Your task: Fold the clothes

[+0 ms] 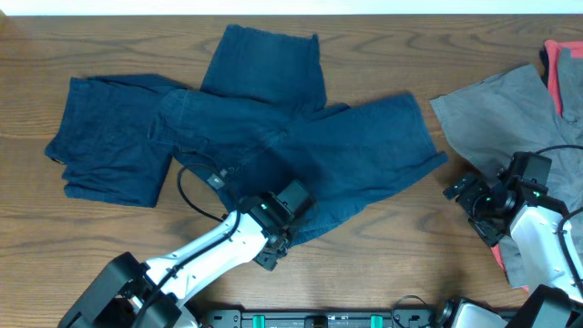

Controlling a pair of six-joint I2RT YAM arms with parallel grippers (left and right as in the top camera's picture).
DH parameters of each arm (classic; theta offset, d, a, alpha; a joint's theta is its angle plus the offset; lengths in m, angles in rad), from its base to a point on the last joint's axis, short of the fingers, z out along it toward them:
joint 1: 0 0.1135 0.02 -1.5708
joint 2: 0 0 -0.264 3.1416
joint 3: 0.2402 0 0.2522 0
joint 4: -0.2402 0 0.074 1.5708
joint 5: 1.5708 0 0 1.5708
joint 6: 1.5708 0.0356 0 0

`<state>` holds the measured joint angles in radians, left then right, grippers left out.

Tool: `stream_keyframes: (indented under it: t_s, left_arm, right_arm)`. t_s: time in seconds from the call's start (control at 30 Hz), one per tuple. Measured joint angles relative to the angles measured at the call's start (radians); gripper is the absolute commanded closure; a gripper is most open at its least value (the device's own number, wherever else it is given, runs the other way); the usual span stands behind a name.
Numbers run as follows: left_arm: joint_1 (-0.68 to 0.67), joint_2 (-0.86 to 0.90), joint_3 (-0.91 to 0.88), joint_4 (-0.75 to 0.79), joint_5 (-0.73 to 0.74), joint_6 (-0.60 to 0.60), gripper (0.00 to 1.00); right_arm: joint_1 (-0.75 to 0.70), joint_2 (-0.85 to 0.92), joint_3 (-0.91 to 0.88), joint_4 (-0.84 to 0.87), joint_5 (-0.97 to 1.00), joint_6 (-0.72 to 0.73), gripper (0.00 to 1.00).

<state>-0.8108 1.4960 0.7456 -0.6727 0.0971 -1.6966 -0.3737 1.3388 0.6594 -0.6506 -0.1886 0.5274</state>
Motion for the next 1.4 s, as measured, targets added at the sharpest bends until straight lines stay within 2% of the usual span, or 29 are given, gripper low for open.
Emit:
stream_keyframes:
  t_s: [0.3,0.33,0.43,0.47,0.7,0.87,1.07,1.4]
  left_arm:
    - [-0.036,0.000,-0.010,0.006,-0.066,-0.095,0.44]
    - [-0.037,0.000,-0.016,0.010,-0.076,-0.102,0.51]
    - [-0.037,0.000,-0.036,0.015,-0.106,-0.124,0.87]
    - [-0.037,0.000,-0.043,0.016,-0.114,-0.128,0.94]
    - [-0.037,-0.003,-0.049,-0.028,-0.132,-0.133,0.94]
    - [-0.037,-0.071,-0.053,-0.074,-0.134,-0.127,0.94]
    - [-0.037,-0.169,-0.053,-0.122,-0.135,-0.076,0.94]
    - [-0.037,-0.183,-0.053,-0.208,-0.130,-0.053,0.94]
  right_arm:
    - [0.000,0.000,0.000,-0.011,0.001,-0.001,0.01]
    - [0.000,0.000,0.000,-0.014,0.002,-0.001,0.01]
    - [0.000,0.000,0.000,-0.019,0.002,-0.001,0.01]
    - [0.000,0.000,0.000,-0.018,0.002,-0.001,0.01]
    - [0.000,0.000,0.000,-0.012,0.002,0.000,0.01]
    - [0.003,0.000,0.000,-0.019,0.002,0.018,0.01]
    - [0.094,0.000,0.000,-0.006,0.000,0.087,0.01]
    - [0.259,0.016,-0.001,0.153,0.066,0.256,0.04]
